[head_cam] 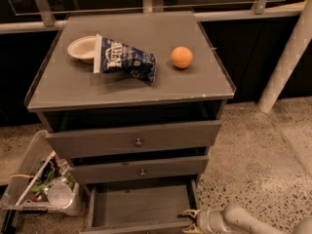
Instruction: Open bottom drawer
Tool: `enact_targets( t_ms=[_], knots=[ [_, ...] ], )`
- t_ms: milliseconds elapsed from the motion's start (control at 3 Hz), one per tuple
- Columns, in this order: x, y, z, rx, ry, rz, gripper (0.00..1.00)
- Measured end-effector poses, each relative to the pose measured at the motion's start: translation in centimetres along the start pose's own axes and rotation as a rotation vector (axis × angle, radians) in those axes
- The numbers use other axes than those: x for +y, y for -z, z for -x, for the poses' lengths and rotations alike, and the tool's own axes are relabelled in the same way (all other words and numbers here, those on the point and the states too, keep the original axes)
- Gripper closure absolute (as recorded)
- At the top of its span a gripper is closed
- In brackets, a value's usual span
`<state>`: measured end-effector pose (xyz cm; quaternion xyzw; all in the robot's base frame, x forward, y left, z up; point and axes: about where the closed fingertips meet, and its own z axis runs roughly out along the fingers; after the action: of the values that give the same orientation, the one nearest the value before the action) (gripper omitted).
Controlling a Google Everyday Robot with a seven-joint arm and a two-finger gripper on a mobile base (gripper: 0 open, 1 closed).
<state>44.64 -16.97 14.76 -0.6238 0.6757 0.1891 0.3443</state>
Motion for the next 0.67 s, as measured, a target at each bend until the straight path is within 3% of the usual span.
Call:
enact_targets(
  t_ms=[333,667],
  knots=[
    [-0.06,0.23,0.24,0.000,0.000,0.000,0.82],
    [-0.06,0.23,0.24,0.000,0.000,0.000,0.59]
  ],
)
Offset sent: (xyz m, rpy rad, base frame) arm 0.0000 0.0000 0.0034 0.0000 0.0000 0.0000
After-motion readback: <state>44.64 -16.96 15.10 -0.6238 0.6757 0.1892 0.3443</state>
